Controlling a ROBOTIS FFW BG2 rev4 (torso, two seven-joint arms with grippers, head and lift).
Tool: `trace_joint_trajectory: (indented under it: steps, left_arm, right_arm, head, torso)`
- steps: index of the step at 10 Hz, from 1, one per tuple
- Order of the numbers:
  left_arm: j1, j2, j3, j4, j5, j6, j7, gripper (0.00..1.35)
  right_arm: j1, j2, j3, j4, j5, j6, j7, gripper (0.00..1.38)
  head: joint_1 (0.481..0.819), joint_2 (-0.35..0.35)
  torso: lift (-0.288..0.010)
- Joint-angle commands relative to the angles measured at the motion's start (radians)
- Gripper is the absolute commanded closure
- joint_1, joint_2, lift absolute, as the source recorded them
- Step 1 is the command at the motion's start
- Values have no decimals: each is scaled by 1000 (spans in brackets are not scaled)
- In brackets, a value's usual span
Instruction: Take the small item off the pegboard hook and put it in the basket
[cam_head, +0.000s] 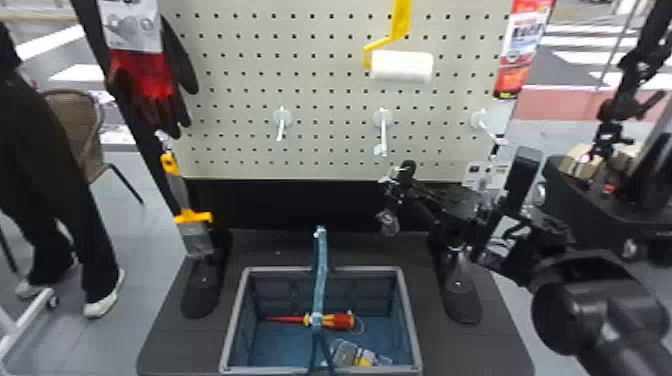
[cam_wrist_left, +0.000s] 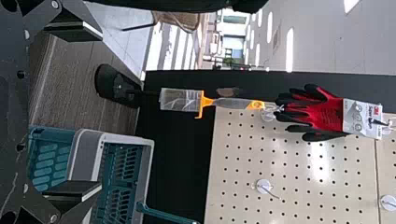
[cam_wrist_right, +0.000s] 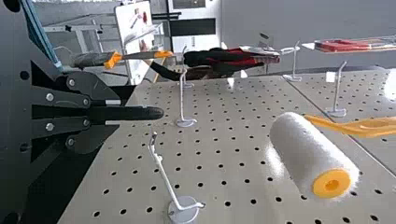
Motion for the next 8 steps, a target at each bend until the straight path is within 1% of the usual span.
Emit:
trace_joint_trajectory:
  steps: [1, 3, 5, 6, 8]
  left_arm:
    - [2, -2, 1, 0, 0, 0, 0, 174]
    - [0, -2, 1, 0, 0, 0, 0, 174]
    - [2, -2, 1, 0, 2, 0, 0, 174]
    - [2, -2, 1, 0, 0, 2, -1, 174]
    - [2, -2, 0, 0, 2, 3, 0, 174]
  right_arm:
    - [61, 10, -48, -56, 3, 13, -8, 1202]
    - [142, 34, -117, -118, 8, 28, -23, 1202]
    - [220, 66, -183, -162, 13, 38, -37, 1202]
    - [241, 77, -198, -169, 11, 41, -39, 1202]
    - [265, 92, -198, -172, -3, 44, -43, 1204]
  head:
    - [549, 0]
    - [549, 0]
    - [549, 0]
    - [549, 0]
    - [549, 0]
  torso:
    - [-100]
    - [-100]
    - [-100]
    - [-100]
    - [-100]
